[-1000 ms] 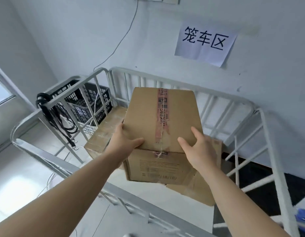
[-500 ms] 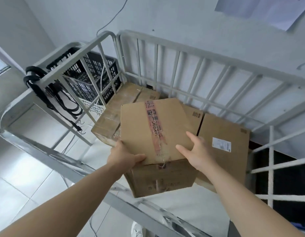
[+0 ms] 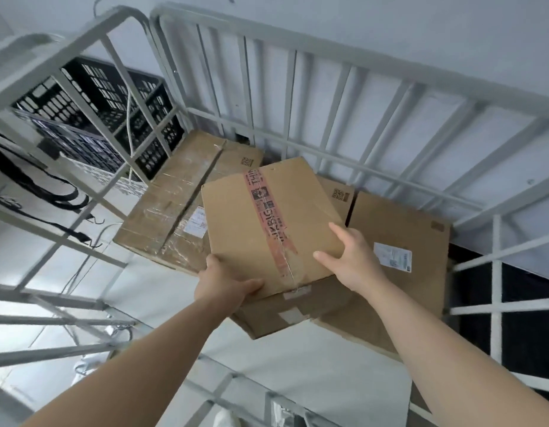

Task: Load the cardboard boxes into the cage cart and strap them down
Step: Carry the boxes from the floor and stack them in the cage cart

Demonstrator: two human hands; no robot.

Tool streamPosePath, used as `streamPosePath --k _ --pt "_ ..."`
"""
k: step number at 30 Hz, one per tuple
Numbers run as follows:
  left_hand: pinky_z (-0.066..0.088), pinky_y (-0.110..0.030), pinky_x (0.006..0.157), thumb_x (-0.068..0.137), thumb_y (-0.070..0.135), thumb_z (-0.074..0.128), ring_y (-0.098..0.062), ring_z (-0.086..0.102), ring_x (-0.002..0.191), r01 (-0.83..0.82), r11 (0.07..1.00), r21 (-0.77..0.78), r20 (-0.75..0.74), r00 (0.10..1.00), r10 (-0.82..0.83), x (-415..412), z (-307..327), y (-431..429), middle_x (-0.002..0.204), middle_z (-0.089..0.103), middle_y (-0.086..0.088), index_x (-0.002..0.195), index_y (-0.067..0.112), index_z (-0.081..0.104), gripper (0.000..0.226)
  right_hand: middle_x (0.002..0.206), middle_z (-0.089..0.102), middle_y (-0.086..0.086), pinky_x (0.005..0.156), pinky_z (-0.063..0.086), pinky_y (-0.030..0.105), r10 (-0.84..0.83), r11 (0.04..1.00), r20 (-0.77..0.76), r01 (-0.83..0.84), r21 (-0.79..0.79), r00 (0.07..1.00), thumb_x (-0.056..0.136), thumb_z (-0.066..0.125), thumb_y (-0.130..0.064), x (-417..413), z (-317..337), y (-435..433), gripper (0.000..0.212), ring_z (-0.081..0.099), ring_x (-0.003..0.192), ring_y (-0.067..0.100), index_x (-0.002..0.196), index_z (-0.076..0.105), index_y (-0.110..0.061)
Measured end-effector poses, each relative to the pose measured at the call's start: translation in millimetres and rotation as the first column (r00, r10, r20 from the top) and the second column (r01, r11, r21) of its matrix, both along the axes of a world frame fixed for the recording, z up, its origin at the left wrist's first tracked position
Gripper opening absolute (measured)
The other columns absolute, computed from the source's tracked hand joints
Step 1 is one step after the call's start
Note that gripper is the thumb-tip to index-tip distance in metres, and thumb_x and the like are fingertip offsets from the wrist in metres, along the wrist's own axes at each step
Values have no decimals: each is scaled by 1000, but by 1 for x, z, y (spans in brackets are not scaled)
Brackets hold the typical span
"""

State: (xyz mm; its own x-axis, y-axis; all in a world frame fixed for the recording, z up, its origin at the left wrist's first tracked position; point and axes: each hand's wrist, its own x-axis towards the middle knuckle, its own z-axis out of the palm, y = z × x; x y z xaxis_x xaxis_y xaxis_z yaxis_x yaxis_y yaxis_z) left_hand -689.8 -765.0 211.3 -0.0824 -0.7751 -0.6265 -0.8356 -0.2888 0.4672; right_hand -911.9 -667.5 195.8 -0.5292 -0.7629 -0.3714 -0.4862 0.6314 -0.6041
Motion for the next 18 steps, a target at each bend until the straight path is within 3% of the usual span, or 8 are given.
streamPosePath --k 4,7,11,14,16,18 --pt "52 -44 88 56 49 87 -29 56 106 19 1000 8 20 1000 -19 -23 -31 -6 126 51 -10 130 15 32 98 147 32 -1 101 40 40 -2 999 -12 2 35 1000 81 64 -51 -24 -31 -12 75 42 129 22 145 30 -35" --pt "50 -35 79 56 54 85 -30 56 104 99 995 -1 92 991 -99 -39 -51 -7 127 48 -12 136 17 24 107 145 33 -2 96 41 38 -35 998 -13 36 46 999 81 64 -51 -39 -53 -15 74 44 126 21 145 29 -37" --pt "41 -30 65 61 50 84 -24 48 80 180 984 -3 109 978 -179 -50 -75 -8 127 45 -17 144 18 3 120 144 32 -1 97 42 40 -65 996 20 64 67 998 82 64 -46 -51 -74 -18 76 44 123 20 146 24 -39" --pt "40 -27 58 66 45 83 -18 49 76 237 971 6 64 969 -237 -49 -90 -9 132 42 -15 147 21 -13 128 146 30 3 102 38 41 -73 994 6 72 86 997 85 63 -42 -54 -86 -17 75 40 127 23 148 23 -35" --pt "46 -32 75 63 46 84 -25 53 99 272 961 -54 51 962 -270 -46 -93 -14 134 37 -13 147 22 -10 129 146 31 4 107 33 40 -109 992 -26 110 57 994 86 64 -38 -50 -88 -16 72 36 131 24 148 27 -30" --pt "38 -37 103 64 52 82 -31 37 126 381 911 -157 126 923 -364 -44 -93 -26 140 26 -14 149 18 -9 129 149 30 8 109 29 41 -180 982 -130 186 35 975 86 65 -36 -39 -89 -14 69 30 136 27 146 33 -24"
